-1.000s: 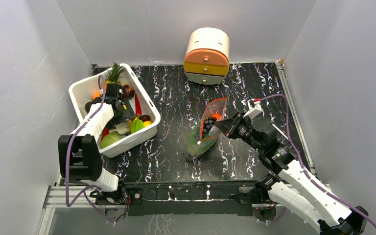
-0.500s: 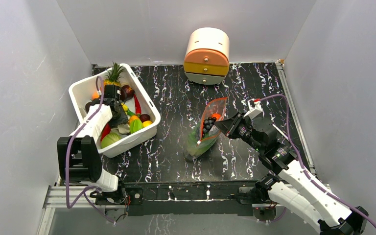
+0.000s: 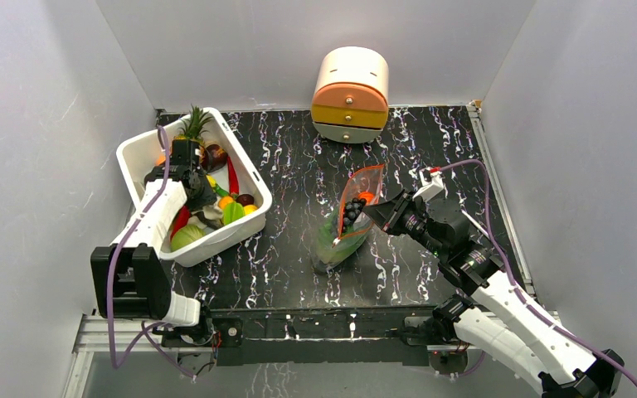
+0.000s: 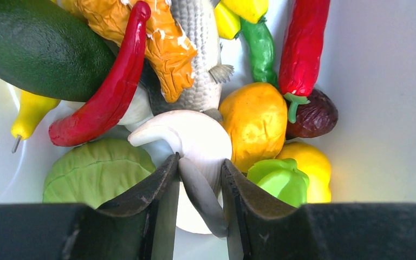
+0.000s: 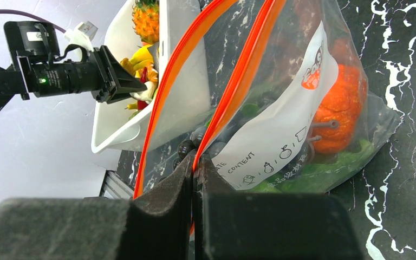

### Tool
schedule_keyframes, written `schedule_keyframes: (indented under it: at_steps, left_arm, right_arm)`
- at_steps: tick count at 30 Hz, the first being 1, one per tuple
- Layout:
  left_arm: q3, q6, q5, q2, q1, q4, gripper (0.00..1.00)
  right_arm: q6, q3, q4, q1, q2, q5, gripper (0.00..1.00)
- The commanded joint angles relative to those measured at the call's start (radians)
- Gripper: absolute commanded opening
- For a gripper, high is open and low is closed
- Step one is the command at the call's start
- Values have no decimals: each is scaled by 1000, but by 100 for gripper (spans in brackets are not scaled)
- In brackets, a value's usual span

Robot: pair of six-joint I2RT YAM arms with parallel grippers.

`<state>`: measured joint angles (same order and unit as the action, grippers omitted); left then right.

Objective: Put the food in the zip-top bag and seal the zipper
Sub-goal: Pick up the fake vegetable from the bin.

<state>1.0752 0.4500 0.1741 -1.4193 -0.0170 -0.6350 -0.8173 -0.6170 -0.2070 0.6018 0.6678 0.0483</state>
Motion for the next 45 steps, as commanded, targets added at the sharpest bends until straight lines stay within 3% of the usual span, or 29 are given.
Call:
schedule_keyframes:
  at_steps: [1, 6, 10, 23, 34, 41, 45]
  left_arm:
    - [59, 2, -2, 47, -3, -35, 22]
    - [72, -3, -12, 82, -3, -45, 14]
    - [87, -11, -21, 97, -3, -49, 0]
    - [204, -17, -119, 171, -4, -111, 0]
    - [256, -29, -536, 233, -5, -11, 1]
    - [249, 40, -826, 270, -26, 153, 3]
    - [211, 84, -912, 289, -71, 272, 4]
  right_arm:
    - [7, -22, 60, 0, -11, -6, 0]
    - [10, -27, 55, 0, -21, -18, 0]
    - [10, -27, 54, 0, -25, -17, 0]
    - [17, -39, 54, -1, -15, -4, 0]
    - [158, -142, -4, -1, 43, 74, 0]
    - [134, -146, 90, -1, 96, 174, 0]
    - [134, -138, 121, -1, 119, 191, 0]
